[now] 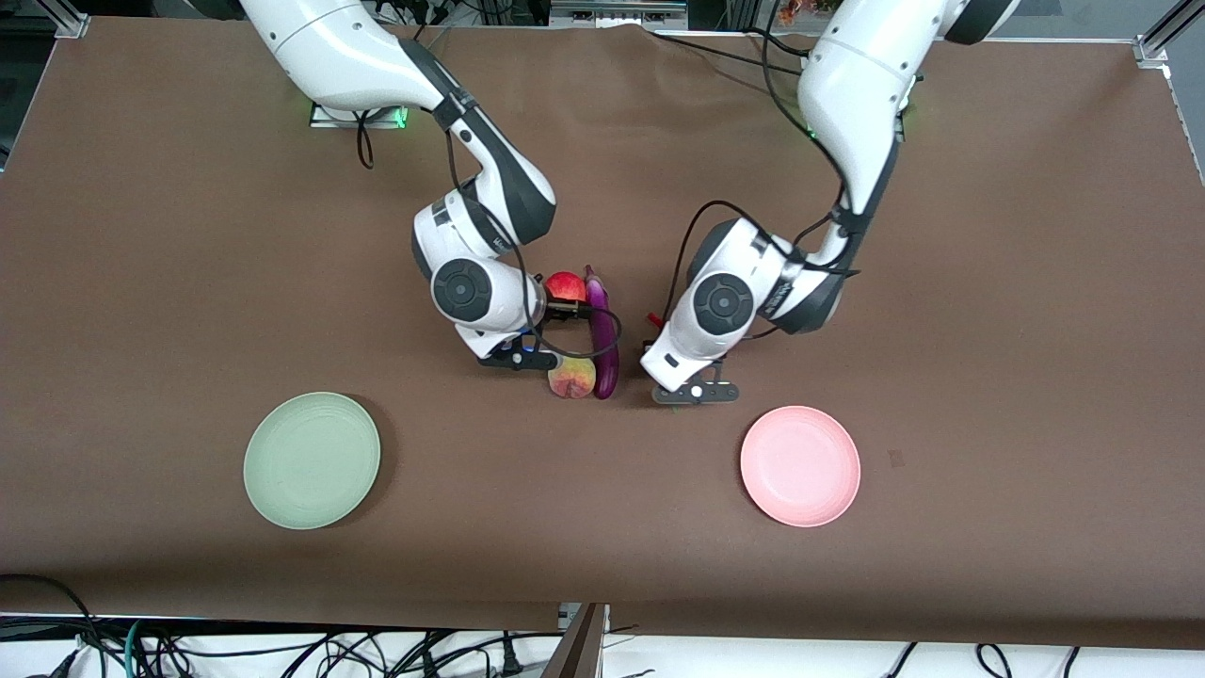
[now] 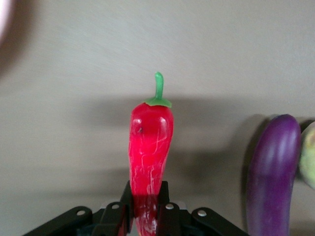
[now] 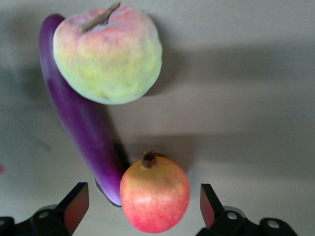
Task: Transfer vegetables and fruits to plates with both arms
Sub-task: 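Grasp the chili with the left gripper while the right gripper grasps the pomegranate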
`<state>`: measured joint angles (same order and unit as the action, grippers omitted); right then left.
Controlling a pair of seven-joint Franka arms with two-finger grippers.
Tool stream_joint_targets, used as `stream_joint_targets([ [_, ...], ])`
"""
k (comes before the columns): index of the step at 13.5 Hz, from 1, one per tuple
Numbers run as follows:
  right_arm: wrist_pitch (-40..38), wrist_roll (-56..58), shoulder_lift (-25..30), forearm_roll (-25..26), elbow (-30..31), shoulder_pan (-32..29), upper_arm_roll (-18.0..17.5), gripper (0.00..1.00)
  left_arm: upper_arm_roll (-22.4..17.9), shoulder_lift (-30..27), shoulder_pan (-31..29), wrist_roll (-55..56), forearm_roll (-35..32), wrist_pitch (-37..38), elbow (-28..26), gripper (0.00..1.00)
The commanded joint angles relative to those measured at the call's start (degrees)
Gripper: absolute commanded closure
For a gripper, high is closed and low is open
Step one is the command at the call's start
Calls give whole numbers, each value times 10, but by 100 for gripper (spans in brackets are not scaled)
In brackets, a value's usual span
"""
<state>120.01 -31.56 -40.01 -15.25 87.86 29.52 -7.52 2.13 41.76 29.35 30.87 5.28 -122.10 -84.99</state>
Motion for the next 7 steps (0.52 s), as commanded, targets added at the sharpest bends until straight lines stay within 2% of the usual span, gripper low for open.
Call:
stream_joint_targets([
  [1, 10, -4, -5, -10, 11, 12, 4, 0, 2, -59, -36, -20, -38, 62, -10, 100],
  [4, 9, -4, -5, -5, 31, 20, 6, 0, 2, -97, -83, -91, -63, 85, -8, 99],
  [7, 11, -4, -8, -3, 41, 28, 6, 0, 2, -98, -144, -199, -84, 79, 17, 98],
])
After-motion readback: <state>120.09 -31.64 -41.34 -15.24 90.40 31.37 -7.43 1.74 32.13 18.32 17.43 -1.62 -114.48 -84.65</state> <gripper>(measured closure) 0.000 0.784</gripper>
